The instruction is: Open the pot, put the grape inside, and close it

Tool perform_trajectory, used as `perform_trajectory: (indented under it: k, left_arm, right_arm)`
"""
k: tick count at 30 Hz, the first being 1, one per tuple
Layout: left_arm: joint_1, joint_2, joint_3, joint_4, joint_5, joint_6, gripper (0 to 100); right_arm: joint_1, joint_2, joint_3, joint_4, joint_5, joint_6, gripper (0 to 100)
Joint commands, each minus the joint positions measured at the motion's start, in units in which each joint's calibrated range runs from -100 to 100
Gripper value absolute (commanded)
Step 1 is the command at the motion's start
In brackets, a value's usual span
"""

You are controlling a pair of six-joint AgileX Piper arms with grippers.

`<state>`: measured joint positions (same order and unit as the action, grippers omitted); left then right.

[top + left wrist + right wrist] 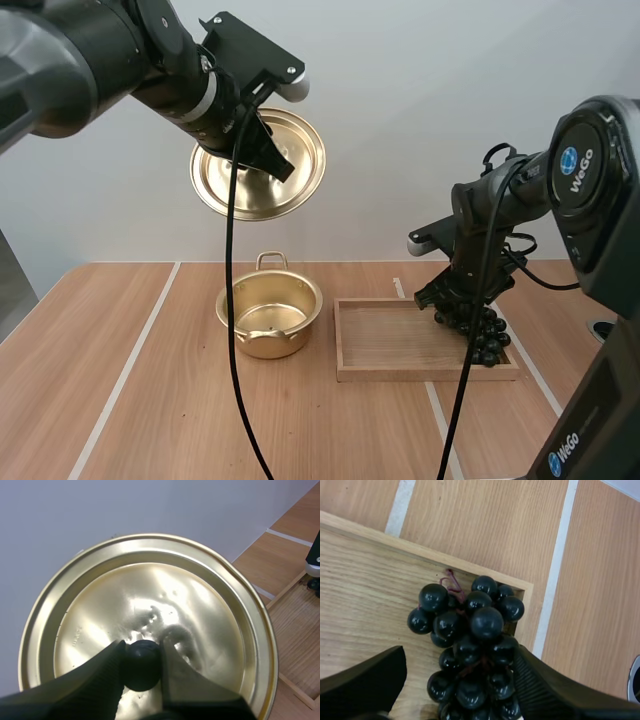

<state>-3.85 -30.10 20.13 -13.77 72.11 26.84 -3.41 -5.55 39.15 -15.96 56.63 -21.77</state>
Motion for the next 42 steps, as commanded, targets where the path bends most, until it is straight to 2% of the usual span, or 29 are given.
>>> perform_trajectory:
  k: [1,29,30,35,36,42]
  left_arm:
    - [-0.20,-1.9,-0.5,-0.5,-0.2,-0.6,0]
    - [-0.20,-6.9,-0.5,-0.9,1.0,-1.7,0]
    - [-0.20,-6.9,-0.5,-1.2,1.0,-1.7,0]
    - [-0.20,-6.9,-0.5,-1.5,1.0,-1.7,0]
    - [-0.20,-6.9,-0.5,-1.6,1.2,-1.8,0]
    - [-0.20,-6.9,-0.5,-1.7,1.2,-2.7,0]
  right_arm:
    - [-0.2,0.8,-0.6,-1.1,-1.5,0.6,100]
    - [-0.5,7.0,-0.6,-3.2,-6.4,0.9,100]
    - [-0.5,7.0,-0.6,-3.2,-6.4,0.9,95]
    - [-0.5,7.0,-0.6,-3.2,-8.2,2.0,10]
    - [-0.5,7.0,-0.6,-3.2,-8.4,2.0,0]
    - [-0.5,7.0,-0.6,-3.2,-9.2,2.1,0]
